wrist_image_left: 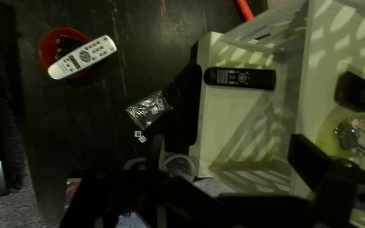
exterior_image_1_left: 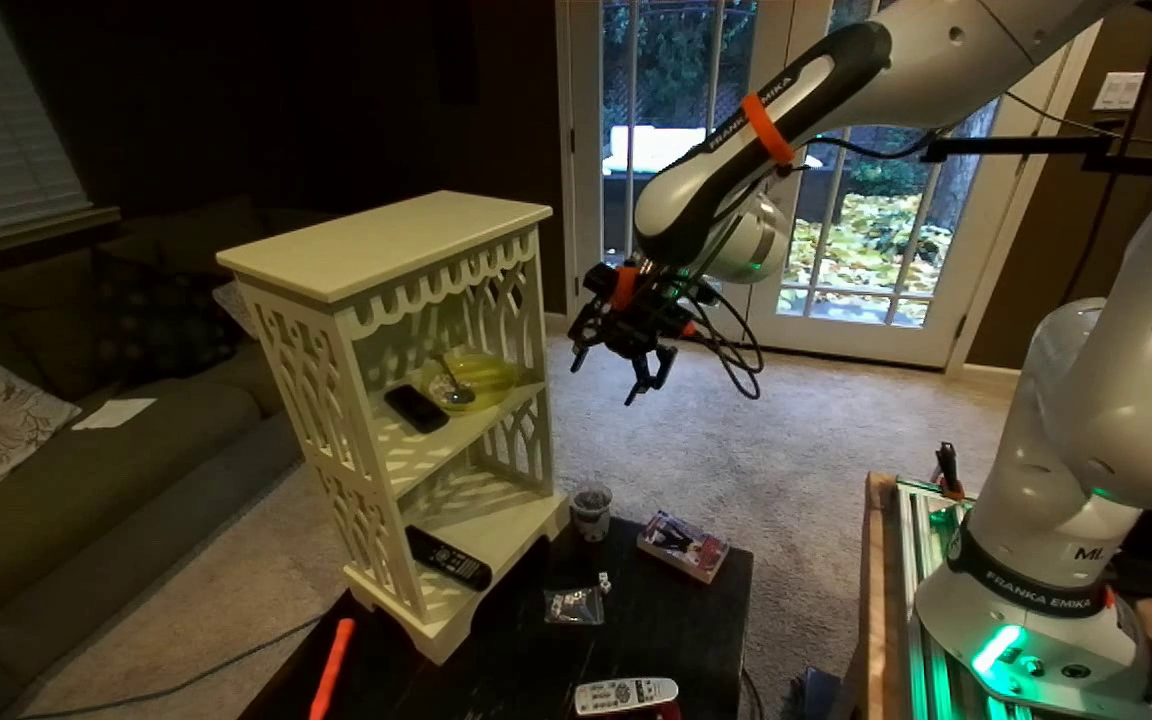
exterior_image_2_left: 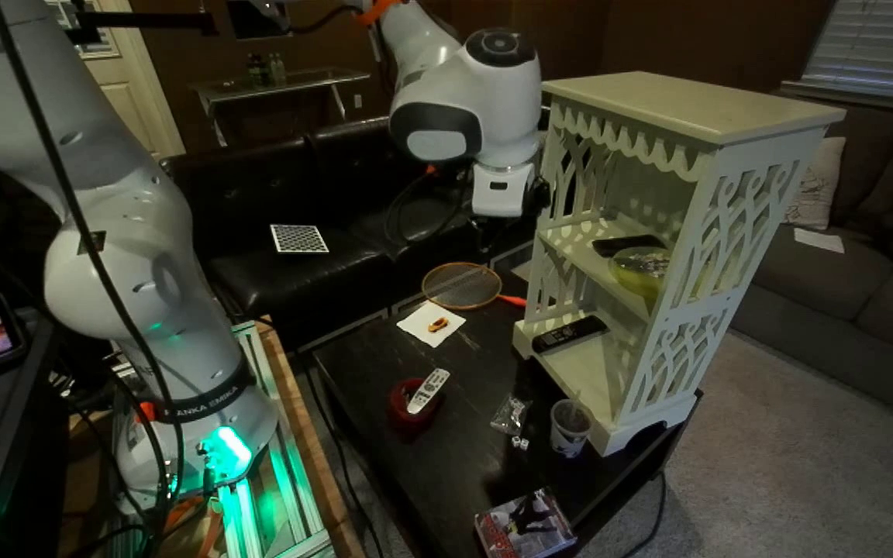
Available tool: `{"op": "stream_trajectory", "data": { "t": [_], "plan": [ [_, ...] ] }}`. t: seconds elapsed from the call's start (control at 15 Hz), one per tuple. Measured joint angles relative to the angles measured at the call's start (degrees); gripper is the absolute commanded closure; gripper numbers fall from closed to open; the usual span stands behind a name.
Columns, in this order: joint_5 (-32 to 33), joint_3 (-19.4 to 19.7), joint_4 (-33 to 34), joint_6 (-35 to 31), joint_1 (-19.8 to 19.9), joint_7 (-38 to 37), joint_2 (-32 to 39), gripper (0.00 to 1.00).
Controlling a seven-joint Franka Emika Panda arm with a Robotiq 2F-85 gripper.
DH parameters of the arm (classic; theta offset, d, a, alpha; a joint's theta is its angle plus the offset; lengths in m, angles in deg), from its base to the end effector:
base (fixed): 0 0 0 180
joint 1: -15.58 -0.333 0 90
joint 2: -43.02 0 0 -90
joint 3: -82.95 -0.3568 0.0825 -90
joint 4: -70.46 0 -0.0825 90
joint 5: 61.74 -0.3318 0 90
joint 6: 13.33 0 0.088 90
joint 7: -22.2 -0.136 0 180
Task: Put the plate on the top of the cupboard
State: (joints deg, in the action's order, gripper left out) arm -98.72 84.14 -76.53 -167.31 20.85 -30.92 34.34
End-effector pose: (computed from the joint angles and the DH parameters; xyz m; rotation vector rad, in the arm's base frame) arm 0.4245 -0.0599 0.3954 -1.8979 1.9285 -0.1324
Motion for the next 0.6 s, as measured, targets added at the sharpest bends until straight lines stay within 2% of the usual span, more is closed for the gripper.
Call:
{"op": "stream_trajectory", "data": {
  "t": [0.2,0.27,0.4,0.6],
  "plan": [
    [-0.29,-1.32,0.00,-13.78,-1.09,-4.58,4.50,0.00],
    [1.40,-1.60,-0.04,-16.61,-0.86,-7.90,6.39,0.00],
    [4.36,-1.79,-0.01,-19.19,-0.31,-12.59,9.51,0.00],
    [4.34,-1.61,0.22,-19.64,-0.37,-13.14,10.70,0.00]
  ]
}}
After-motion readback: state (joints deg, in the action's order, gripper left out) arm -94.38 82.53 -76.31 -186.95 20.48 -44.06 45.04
